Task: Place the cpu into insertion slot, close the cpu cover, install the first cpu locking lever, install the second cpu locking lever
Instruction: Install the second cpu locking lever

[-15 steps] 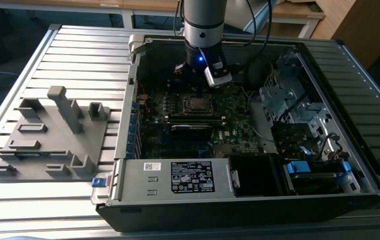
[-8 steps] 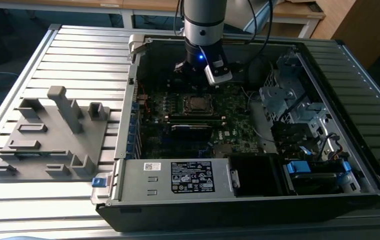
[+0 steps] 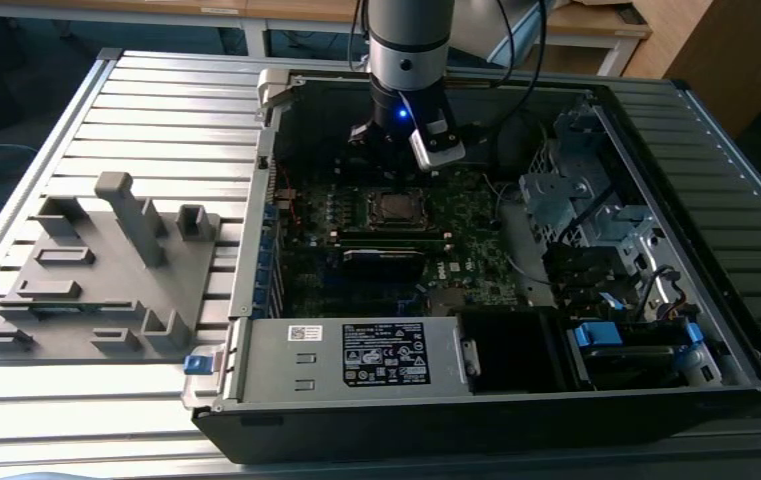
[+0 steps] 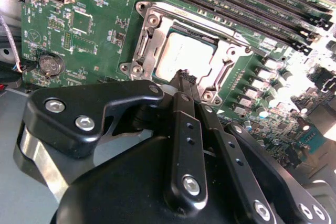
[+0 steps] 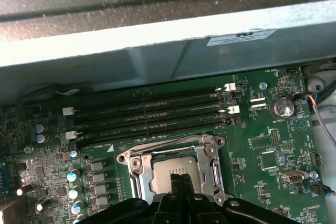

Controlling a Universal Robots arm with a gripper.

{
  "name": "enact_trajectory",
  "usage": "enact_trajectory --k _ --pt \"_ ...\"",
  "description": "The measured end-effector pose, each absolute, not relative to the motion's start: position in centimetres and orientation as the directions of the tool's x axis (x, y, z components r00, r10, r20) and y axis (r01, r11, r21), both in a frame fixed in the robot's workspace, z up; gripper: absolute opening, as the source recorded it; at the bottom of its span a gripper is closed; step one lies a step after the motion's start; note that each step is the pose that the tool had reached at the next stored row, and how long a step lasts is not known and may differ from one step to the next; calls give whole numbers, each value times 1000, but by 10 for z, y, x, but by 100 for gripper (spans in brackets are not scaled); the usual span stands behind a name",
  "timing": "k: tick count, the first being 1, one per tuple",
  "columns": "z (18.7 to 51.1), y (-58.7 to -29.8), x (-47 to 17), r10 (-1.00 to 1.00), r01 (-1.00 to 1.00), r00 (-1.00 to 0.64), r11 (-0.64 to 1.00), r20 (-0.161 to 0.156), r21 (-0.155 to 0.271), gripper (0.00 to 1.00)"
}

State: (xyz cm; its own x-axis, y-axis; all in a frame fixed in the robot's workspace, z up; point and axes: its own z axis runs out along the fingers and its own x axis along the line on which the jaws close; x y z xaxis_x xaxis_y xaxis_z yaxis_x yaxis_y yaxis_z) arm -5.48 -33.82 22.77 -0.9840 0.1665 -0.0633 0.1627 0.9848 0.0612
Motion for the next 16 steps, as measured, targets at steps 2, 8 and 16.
enact_trajectory --k 2,8,16 --pt "228 -338 -55 166 163 -984 985 -63 61 11" --pt "233 -338 -55 166 163 -984 985 -63 61 11" --pt "235 -338 -55 166 163 -984 985 -63 61 11"
